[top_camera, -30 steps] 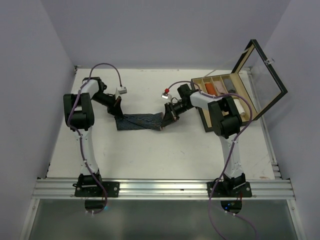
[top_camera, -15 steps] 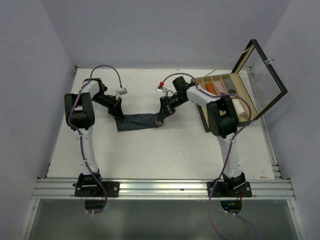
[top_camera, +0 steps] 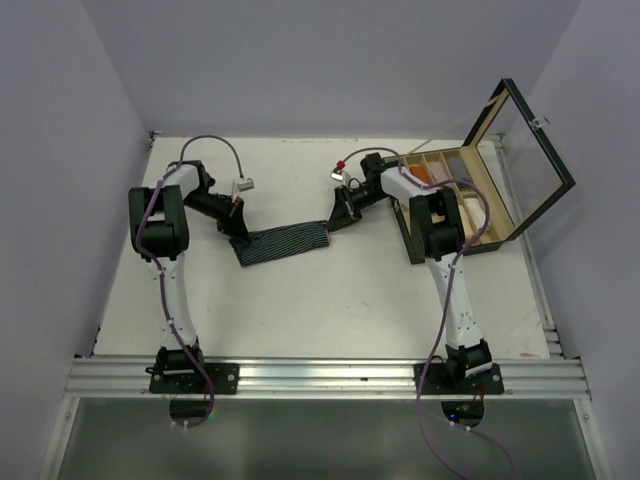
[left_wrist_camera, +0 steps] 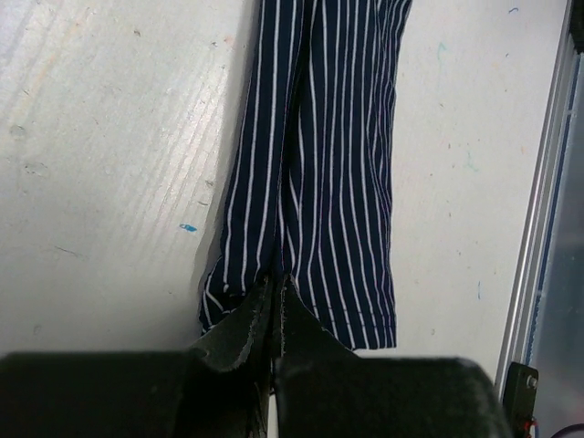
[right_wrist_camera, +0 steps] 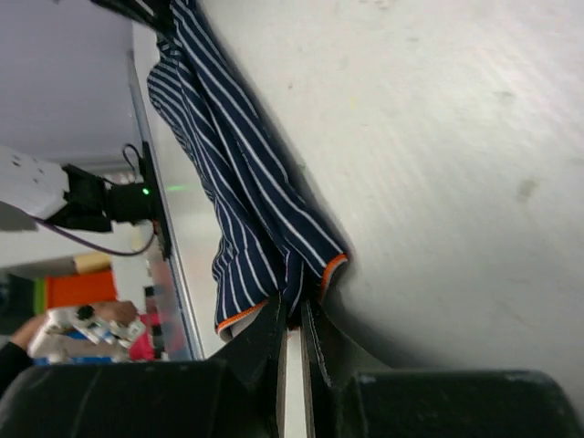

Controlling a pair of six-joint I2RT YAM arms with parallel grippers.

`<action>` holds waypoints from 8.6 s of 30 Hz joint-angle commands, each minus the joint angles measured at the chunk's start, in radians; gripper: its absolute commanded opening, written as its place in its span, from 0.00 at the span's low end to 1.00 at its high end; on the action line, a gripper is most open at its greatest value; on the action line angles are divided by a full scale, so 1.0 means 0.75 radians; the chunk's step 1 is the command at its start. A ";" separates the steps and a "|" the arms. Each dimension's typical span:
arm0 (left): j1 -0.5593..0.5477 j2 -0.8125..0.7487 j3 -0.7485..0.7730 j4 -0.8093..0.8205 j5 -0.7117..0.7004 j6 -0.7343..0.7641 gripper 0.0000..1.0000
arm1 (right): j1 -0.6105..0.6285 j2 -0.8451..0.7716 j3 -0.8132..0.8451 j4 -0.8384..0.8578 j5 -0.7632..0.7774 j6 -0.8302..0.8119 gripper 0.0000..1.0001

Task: Roll the underwear

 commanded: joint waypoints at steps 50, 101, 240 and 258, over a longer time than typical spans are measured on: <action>-0.051 -0.817 -0.930 0.589 -0.542 -0.484 0.27 | 0.122 -0.410 -0.366 -0.085 0.318 -0.164 0.22; -0.681 -1.242 -1.005 0.769 -0.783 -1.055 0.47 | 0.478 -0.739 -1.448 1.661 0.473 1.356 0.19; -0.648 -0.968 -1.089 0.825 -0.518 -0.820 0.31 | 0.263 -0.492 -0.763 1.262 0.721 1.202 0.00; -0.648 -1.232 -0.975 0.808 -0.436 -0.862 0.65 | 0.263 -0.324 -0.630 1.131 0.727 0.967 0.00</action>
